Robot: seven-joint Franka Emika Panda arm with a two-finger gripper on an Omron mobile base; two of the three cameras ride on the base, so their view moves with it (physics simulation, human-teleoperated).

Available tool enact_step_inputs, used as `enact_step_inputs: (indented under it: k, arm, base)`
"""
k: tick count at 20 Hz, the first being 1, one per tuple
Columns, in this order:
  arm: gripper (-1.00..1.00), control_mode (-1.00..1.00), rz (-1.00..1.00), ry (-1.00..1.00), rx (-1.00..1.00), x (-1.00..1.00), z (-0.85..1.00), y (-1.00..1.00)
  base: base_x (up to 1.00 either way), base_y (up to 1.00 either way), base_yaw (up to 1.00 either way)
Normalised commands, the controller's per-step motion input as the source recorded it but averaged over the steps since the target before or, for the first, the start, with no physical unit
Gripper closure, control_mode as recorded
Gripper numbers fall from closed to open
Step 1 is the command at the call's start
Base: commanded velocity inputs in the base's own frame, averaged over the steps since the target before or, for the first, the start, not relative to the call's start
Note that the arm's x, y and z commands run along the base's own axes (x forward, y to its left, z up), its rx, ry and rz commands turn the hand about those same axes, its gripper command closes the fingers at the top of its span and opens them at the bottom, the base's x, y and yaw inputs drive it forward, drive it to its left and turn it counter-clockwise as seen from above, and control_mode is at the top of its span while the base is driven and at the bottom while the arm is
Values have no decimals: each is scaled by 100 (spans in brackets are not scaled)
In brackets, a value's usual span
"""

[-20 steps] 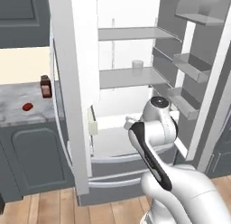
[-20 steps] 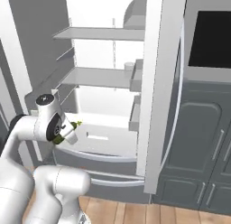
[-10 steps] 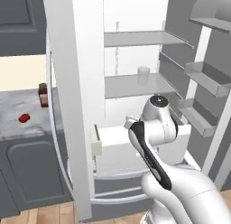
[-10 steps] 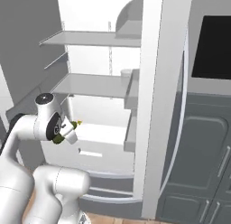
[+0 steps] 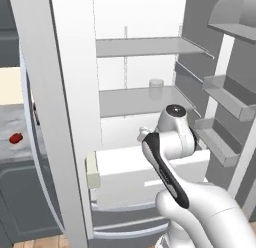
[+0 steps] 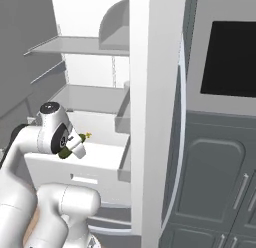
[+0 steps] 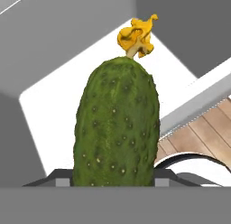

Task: Place the bell pepper and cucumber inside the fridge drawer. Close the drawer after placing the vegetables.

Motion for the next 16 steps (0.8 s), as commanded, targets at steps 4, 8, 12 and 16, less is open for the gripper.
enact_step_inputs:
  k: [4,8,12,16]
  arm:
    - [100,100,0,0,0,0,0,0]
    - [100,-100,0,2,9,20,1,-18]
    - [100,-100,-2,20,0,77,0,6]
    - [100,-100,0,25,0,83,-14,19]
  base:
    - [41,-12,0]
    - [0,0,0]
    - [0,0,0]
    - [0,0,0]
